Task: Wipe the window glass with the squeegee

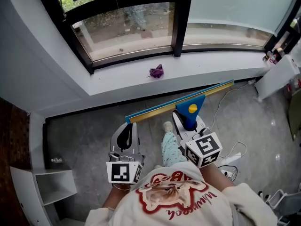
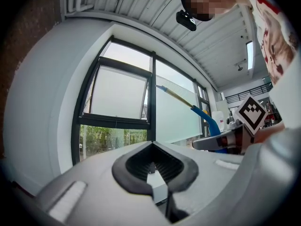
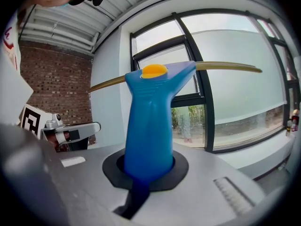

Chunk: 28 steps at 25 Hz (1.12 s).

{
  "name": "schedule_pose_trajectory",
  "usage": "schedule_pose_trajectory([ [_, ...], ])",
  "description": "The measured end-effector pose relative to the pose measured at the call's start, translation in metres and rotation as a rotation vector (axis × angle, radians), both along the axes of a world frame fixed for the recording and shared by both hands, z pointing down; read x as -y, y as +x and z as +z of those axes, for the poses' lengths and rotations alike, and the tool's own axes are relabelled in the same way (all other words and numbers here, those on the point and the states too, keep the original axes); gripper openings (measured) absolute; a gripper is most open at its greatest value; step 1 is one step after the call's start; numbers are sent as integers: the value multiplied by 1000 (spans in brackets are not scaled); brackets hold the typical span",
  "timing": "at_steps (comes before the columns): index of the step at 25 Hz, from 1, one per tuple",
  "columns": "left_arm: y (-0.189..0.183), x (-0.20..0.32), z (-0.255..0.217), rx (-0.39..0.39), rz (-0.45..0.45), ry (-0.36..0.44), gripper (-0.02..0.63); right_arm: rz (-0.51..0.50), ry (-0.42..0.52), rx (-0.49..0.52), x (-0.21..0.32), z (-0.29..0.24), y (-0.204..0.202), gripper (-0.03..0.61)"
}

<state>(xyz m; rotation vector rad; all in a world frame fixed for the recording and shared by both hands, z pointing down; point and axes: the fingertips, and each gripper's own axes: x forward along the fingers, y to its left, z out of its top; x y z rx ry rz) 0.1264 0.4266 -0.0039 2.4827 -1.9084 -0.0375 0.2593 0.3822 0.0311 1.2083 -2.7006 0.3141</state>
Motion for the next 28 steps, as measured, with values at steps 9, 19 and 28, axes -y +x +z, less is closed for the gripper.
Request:
schedule_pose_trajectory([
  [9, -7, 159, -14, 28, -26, 33, 0, -82, 56, -50, 165, -2, -25, 28],
  [19, -7, 334, -48, 15, -87, 77, 0, -116, 26, -38, 343, -13, -21, 28],
  [28, -44, 408, -30, 40, -59, 16, 0, -86, -21, -29, 422, 3, -62, 28],
])
